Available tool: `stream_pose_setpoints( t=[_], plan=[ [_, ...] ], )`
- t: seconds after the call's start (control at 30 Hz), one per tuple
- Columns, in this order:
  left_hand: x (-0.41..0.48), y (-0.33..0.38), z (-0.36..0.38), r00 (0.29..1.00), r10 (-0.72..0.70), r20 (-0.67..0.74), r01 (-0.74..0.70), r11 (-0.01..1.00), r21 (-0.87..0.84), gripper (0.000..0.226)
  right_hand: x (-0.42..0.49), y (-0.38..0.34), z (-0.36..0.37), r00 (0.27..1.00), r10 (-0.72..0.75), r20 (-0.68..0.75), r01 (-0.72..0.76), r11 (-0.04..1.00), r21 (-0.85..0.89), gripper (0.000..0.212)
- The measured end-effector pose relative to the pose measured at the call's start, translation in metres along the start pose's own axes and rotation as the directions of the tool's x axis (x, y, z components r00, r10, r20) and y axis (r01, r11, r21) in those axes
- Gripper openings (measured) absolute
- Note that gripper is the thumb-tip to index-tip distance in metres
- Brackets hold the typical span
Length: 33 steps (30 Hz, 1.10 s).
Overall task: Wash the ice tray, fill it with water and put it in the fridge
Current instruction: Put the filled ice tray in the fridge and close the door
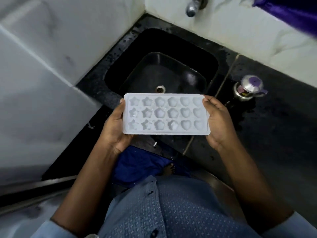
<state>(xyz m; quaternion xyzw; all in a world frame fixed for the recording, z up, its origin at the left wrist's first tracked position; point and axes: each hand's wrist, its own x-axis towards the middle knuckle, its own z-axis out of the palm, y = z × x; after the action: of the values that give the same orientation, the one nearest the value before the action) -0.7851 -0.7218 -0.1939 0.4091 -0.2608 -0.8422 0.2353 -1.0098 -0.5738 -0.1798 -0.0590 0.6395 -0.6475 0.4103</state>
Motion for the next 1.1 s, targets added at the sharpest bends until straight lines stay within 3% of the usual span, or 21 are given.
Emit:
stream_pose_setpoints(
  t=[0.23,0.47,0.63,0.87,1.1],
  plan=[
    [-0.075,0.002,-0.049,0.976,0.109,-0.187,-0.127,0.988,-0.087,0.063,-0.03,0.01,0.052,0.973,0.032,0.227,-0.005,0.993,-0.118,0.02],
    [-0.146,-0.014,-0.098,0.922,0.17,-0.349,-0.248,0.949,-0.194,0.061,-0.063,0.035,0.099,0.924,0.114,0.366,-0.049,0.982,-0.181,0.017],
    [-0.191,-0.03,-0.127,0.86,0.21,-0.464,-0.353,0.903,-0.245,0.06,-0.085,0.058,0.133,0.867,0.19,0.46,-0.077,0.964,-0.255,0.033],
    [-0.248,-0.064,-0.155,0.724,0.203,-0.66,-0.517,0.792,-0.324,0.055,-0.108,0.079,0.185,0.687,0.304,0.66,-0.03,0.919,-0.393,0.03],
    [-0.297,-0.107,-0.163,0.511,0.186,-0.839,-0.718,0.628,-0.298,0.054,-0.139,0.096,0.242,0.443,0.48,0.757,0.023,0.838,-0.545,0.017]
  ],
)
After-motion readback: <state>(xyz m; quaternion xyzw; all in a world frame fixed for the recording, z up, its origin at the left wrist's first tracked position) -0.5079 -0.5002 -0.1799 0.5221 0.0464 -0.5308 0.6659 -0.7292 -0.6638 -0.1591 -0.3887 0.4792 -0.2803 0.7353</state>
